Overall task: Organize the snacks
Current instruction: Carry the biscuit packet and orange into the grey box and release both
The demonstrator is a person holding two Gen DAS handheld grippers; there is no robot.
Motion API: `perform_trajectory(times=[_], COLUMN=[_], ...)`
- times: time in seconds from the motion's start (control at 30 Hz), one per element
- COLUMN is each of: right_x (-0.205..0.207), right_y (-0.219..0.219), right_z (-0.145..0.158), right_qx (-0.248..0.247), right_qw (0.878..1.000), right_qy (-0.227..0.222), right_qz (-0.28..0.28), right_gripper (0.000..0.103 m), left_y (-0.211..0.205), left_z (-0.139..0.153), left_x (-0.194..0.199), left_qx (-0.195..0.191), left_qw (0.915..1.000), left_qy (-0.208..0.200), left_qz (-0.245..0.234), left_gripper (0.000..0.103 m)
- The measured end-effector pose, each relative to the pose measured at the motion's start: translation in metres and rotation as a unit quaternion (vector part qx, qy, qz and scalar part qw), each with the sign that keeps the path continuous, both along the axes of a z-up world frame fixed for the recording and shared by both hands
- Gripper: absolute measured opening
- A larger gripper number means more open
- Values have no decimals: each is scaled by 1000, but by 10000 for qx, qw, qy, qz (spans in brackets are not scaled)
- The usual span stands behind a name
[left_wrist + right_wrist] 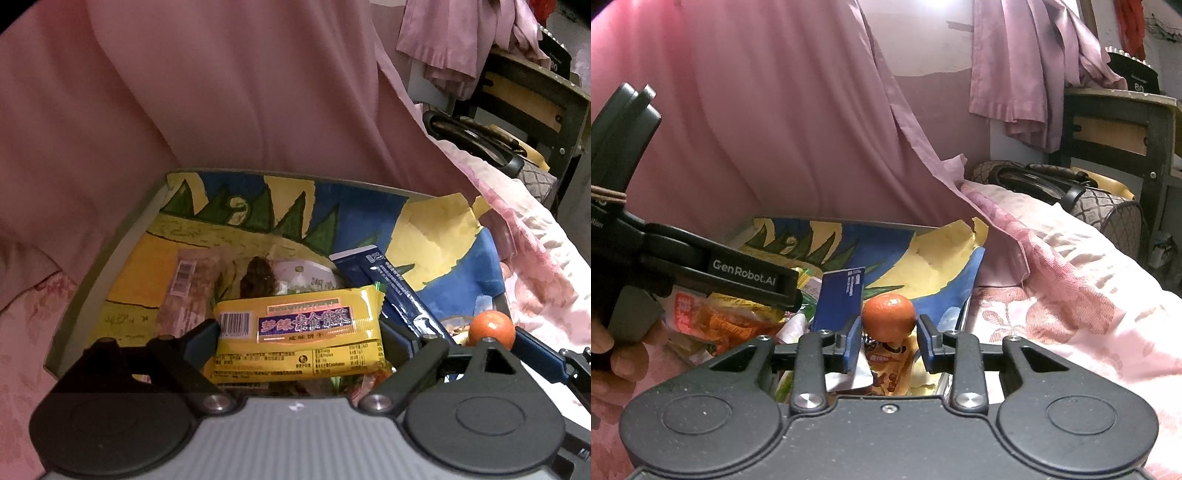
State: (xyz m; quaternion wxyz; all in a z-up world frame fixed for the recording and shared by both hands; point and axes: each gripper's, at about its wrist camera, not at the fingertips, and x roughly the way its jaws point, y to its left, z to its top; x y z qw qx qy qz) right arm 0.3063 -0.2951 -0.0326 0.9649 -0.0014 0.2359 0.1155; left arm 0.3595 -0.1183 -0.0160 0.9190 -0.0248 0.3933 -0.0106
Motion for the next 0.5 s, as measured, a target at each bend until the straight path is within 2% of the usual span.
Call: perform_trajectory(times=[0.5], right_x=[0], right_y=[0], right_z=[0], right_qx=[-2], right_qw=[10000], right_qy=[6], right_qz=[-23], right_gripper=[39], left_y=[2], left_z=[-1], left_x=[-3], left_qx=[-77], left_qw=[10000], left_qy=[37], left_qz=[28], left_gripper=[99])
